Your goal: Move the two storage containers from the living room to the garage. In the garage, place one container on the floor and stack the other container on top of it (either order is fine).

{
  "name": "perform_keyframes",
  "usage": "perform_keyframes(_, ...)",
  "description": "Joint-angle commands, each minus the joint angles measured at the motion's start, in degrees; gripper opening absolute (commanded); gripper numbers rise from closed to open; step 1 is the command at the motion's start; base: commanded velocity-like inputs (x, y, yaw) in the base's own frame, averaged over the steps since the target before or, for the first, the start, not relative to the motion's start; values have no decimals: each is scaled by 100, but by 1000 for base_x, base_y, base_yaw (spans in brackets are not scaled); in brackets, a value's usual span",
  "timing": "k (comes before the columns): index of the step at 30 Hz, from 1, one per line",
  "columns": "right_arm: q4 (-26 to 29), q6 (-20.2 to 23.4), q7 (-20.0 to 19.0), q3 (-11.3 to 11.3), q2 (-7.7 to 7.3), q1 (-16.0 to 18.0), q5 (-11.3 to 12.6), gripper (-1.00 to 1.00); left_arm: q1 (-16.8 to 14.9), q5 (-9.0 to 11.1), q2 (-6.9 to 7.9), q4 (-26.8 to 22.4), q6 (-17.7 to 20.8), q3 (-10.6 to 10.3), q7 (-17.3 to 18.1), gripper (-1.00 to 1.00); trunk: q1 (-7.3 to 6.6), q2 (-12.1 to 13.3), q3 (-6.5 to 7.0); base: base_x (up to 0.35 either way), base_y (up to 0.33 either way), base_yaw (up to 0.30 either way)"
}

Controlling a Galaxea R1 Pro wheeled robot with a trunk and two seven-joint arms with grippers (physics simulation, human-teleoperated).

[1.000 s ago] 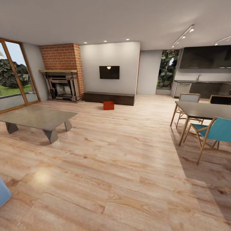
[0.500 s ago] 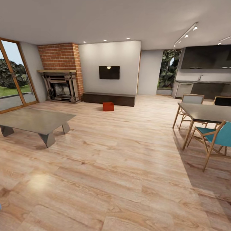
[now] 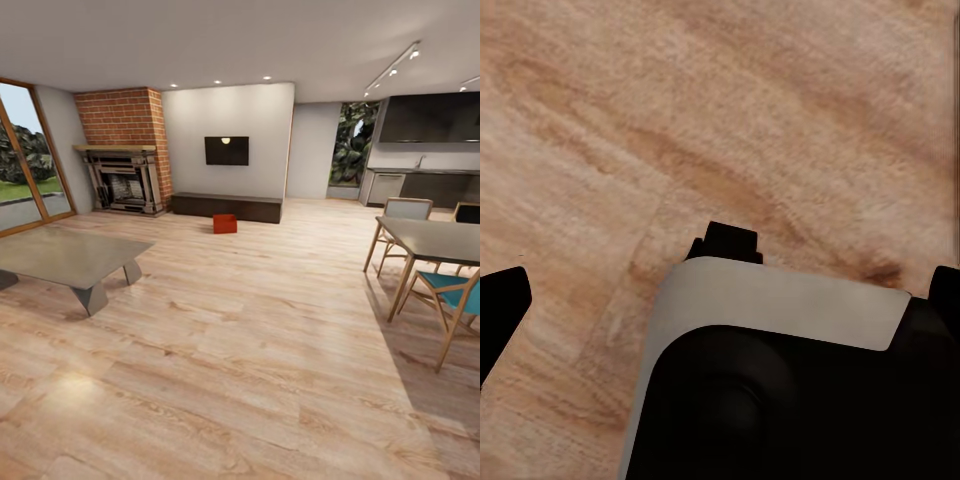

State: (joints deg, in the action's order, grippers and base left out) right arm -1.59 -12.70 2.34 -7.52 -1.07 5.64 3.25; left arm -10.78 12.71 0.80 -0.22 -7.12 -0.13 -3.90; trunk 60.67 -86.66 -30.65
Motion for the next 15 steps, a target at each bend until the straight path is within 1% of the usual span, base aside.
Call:
perform_keyframes(1,-17,-31,13,-48,1,7,32,100,-3,30,-1,4,-17,-5,-6,100,3,-2,-6,322,0,0)
perform_keyframes(15,-17,-31,13,-48,1,7,30,100,-3,30,-1,4,-17,-5,-5,100,3,-2,-6,322,0,0)
